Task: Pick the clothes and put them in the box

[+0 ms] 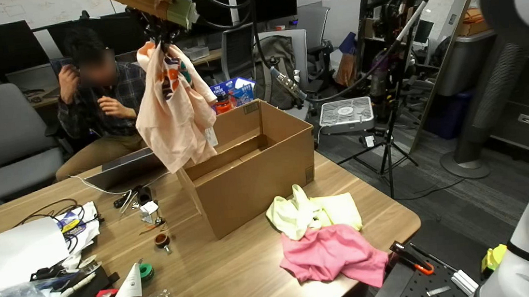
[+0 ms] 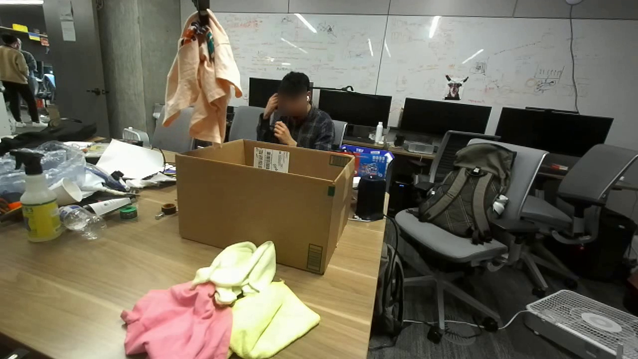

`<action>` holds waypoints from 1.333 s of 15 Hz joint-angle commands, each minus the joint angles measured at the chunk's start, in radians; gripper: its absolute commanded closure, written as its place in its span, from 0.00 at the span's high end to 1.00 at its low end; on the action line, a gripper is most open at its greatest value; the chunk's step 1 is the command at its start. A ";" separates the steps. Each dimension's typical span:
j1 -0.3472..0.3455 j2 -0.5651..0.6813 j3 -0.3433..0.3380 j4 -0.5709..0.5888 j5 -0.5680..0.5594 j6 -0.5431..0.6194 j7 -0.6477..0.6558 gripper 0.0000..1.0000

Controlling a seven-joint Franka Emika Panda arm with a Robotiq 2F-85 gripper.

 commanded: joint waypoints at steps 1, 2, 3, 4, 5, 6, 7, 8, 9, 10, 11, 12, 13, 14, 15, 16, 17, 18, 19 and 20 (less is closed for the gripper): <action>0.007 0.075 -0.031 0.146 0.007 -0.062 0.021 0.02; 0.006 0.086 -0.039 0.164 0.010 -0.071 0.022 0.02; 0.006 0.098 -0.046 0.182 0.012 -0.080 0.024 0.02; -0.004 0.106 -0.040 0.192 0.009 -0.085 0.028 0.02; -0.007 0.115 -0.044 0.205 0.010 -0.089 0.029 0.02; -0.011 0.124 -0.045 0.220 0.013 -0.098 0.031 0.02; -0.014 0.132 -0.047 0.232 0.013 -0.104 0.036 0.02; -0.019 0.140 -0.048 0.245 0.015 -0.108 0.038 0.02; -0.023 0.149 -0.050 0.260 0.016 -0.116 0.043 0.02; -0.028 0.158 -0.052 0.274 0.016 -0.124 0.048 0.02; -0.032 0.166 -0.053 0.289 0.016 -0.131 0.052 0.02; -0.038 0.175 -0.055 0.302 0.018 -0.137 0.056 0.02; -0.043 0.184 -0.055 0.317 0.021 -0.147 0.059 0.02; -0.049 0.193 -0.054 0.330 0.023 -0.156 0.060 0.02; -0.053 0.201 -0.055 0.343 0.024 -0.167 0.064 0.31; -0.058 0.208 -0.054 0.354 0.024 -0.176 0.064 0.32; -0.064 0.216 -0.052 0.366 0.027 -0.190 0.058 0.40; -0.067 0.221 -0.051 0.374 0.025 -0.195 0.057 0.46; -0.070 0.228 -0.051 0.383 0.024 -0.202 0.057 0.55; -0.072 0.233 -0.050 0.391 0.024 -0.209 0.057 0.62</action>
